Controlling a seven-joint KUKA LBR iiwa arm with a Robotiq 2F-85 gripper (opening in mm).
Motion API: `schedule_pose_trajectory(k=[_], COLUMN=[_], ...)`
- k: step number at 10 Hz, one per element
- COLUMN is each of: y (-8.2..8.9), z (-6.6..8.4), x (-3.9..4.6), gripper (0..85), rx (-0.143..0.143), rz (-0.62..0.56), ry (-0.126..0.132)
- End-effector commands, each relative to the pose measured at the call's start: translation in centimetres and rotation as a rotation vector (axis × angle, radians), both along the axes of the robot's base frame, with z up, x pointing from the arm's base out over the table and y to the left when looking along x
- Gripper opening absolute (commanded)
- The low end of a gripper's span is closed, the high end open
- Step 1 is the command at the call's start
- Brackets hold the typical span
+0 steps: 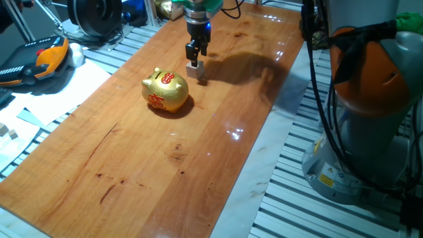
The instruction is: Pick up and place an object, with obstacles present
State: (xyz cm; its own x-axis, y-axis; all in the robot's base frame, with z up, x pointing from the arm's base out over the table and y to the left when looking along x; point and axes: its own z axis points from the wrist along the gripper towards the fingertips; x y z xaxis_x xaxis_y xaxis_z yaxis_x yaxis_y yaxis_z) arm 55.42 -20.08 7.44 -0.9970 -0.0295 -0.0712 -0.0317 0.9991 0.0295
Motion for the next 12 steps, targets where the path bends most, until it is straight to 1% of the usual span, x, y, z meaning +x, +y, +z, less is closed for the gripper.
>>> schedule_pose_trajectory(k=[1,2,3,4,6,9,12], y=[-0.3,-0.6,-0.6,-0.4,0.1,0.1,0.3], z=[-0.4,-0.7,-1.0,-1.0,-0.9,-1.9,-2.0], x=[0.39,0.77,0.87,0.85,0.91,1.36,1.37], gripper=[68.0,68.0,68.0,68.0,68.0,68.0,68.0], rx=[0.009,0.017,0.017,0.010,0.004,0.004,-0.002], rz=[0.018,0.025,0.027,0.023,0.016,0.019,0.017], ry=[-0.009,-0.009,-0.012,-0.015,-0.013,-0.018,-0.013])
